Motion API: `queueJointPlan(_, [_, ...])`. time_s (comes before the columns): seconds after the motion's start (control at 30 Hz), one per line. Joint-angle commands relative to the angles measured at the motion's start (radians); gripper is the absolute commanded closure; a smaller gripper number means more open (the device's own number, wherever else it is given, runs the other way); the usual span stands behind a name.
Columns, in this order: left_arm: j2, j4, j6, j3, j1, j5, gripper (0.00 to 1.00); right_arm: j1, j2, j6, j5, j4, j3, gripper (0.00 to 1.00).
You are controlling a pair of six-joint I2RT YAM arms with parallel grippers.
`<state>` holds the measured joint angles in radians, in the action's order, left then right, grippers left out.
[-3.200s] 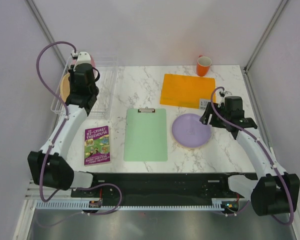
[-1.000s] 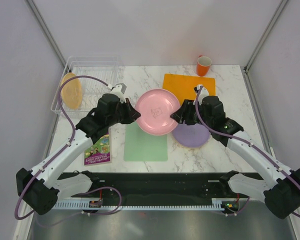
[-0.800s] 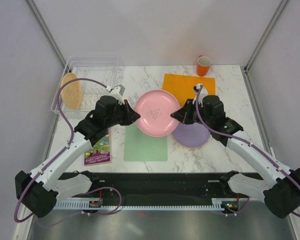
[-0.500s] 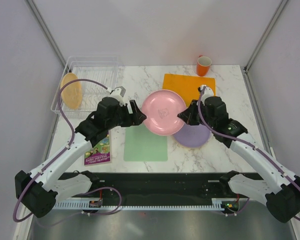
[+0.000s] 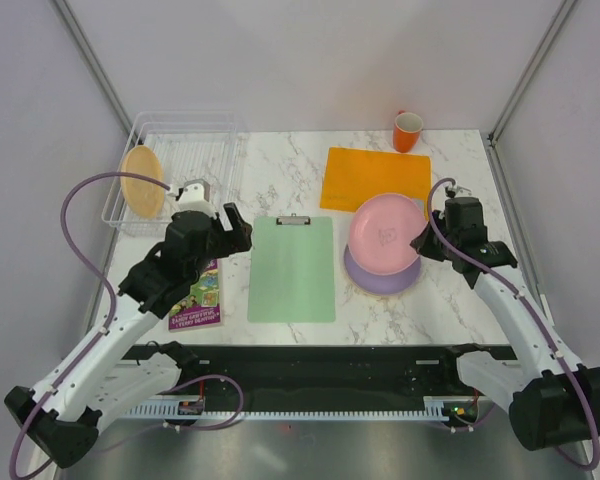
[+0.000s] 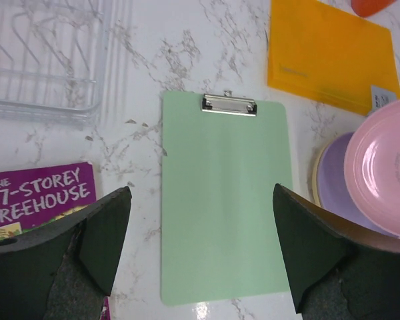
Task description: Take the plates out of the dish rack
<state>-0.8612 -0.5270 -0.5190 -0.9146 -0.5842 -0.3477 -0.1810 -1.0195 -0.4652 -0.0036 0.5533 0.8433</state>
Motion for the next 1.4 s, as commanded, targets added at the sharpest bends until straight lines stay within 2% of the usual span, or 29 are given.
queueJointPlan(0.0, [0.059,-0.001,0.094,0.011,0.000,-0.146,0.07,0.051,-0.027,0.014,-0.145,-0.006,-0.039,1.00])
queueJointPlan(0.13, [0.094,-0.005,0.132,0.016,0.000,-0.192,0.07,0.096,-0.042,0.002,-0.234,-0.048,-0.075,0.99])
queueJointPlan(0.33, [0.126,-0.005,0.158,0.026,0.000,-0.232,0.07,0.135,-0.060,0.000,-0.272,-0.061,-0.111,0.94])
queueJointPlan(0.53, [0.122,-0.007,0.162,0.022,0.000,-0.237,0.07,0.160,-0.088,0.002,-0.323,-0.096,-0.151,0.84])
queueJointPlan(0.67, [0.122,-0.007,0.172,0.017,0.000,-0.261,0.06,0.167,-0.100,0.003,-0.341,-0.110,-0.158,0.64])
queueJointPlan(0.77, [0.116,-0.005,0.185,0.013,0.000,-0.289,0.05,0.169,-0.106,0.010,-0.352,-0.115,-0.158,0.38])
queueJointPlan(0.83, [0.111,-0.007,0.194,0.013,0.000,-0.304,0.03,0.170,-0.108,0.019,-0.354,-0.116,-0.156,0.29])
queueJointPlan(0.87, [0.105,-0.007,0.200,0.010,0.000,-0.309,0.03,0.170,-0.106,0.020,-0.352,-0.113,-0.155,0.21])
queueJointPlan(0.9, [0.102,-0.007,0.203,0.010,0.000,-0.313,0.03,0.170,-0.100,0.022,-0.343,-0.110,-0.150,0.19])
queueJointPlan(1.2, [0.016,0.048,0.321,-0.033,0.012,-0.451,0.00,0.170,-0.042,0.112,-0.089,0.046,-0.027,0.12])
queueJointPlan(1.3, [-0.057,0.097,0.408,-0.067,0.062,-0.474,0.00,0.170,-0.004,0.126,-0.003,0.088,0.010,0.11])
queueJointPlan(1.37, [-0.091,0.140,0.474,-0.098,0.162,-0.427,0.00,0.170,0.030,0.128,0.019,0.088,0.025,0.10])
